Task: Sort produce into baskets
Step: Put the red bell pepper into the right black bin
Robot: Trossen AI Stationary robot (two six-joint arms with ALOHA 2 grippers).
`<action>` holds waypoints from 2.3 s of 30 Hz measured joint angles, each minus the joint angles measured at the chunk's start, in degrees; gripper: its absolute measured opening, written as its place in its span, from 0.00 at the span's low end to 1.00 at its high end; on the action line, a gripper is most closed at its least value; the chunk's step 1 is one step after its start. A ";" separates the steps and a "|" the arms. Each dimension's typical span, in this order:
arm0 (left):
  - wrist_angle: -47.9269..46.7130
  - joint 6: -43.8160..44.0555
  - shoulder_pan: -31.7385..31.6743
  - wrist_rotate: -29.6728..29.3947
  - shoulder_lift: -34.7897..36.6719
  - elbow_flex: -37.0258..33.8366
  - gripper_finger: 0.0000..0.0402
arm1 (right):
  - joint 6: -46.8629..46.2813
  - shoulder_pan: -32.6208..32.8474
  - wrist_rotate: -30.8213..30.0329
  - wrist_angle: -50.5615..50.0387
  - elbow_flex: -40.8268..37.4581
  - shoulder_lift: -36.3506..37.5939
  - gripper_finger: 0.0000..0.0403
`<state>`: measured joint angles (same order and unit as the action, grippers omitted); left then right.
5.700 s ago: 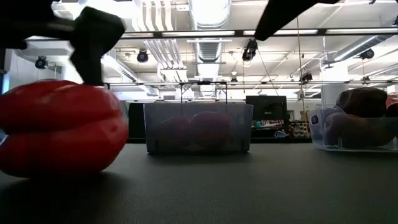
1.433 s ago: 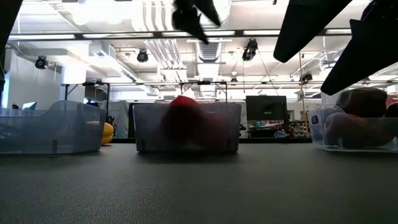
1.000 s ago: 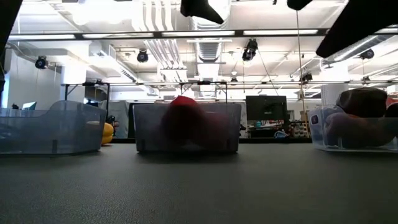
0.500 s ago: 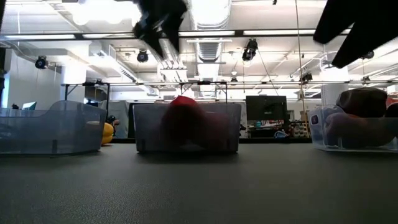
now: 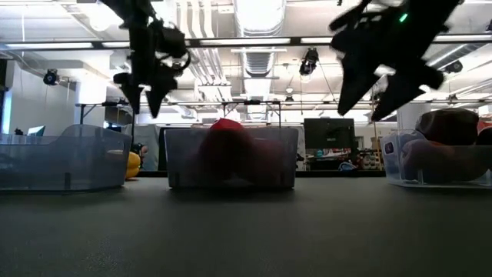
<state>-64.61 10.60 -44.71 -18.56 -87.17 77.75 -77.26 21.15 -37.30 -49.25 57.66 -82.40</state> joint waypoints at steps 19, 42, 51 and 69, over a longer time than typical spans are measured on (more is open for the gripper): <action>-22.43 -18.08 -11.44 -16.72 -26.71 11.07 0.89 | 22.61 -22.30 -0.81 8.54 -5.19 8.40 0.94; -19.55 -24.52 -14.75 -12.21 -37.57 15.18 0.88 | 26.93 -22.18 2.91 7.65 -6.46 8.40 0.94; -16.97 -24.25 -14.99 -5.45 -37.60 15.17 0.87 | 26.87 -22.18 3.26 7.65 -6.46 8.40 0.94; -8.64 -13.40 -9.43 9.74 -24.32 18.09 0.62 | 34.71 -22.16 5.83 7.59 -6.48 9.83 0.94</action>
<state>-73.25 -2.80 -54.14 -8.83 -111.49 95.84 -42.55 -1.02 -31.48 -41.66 51.18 -72.57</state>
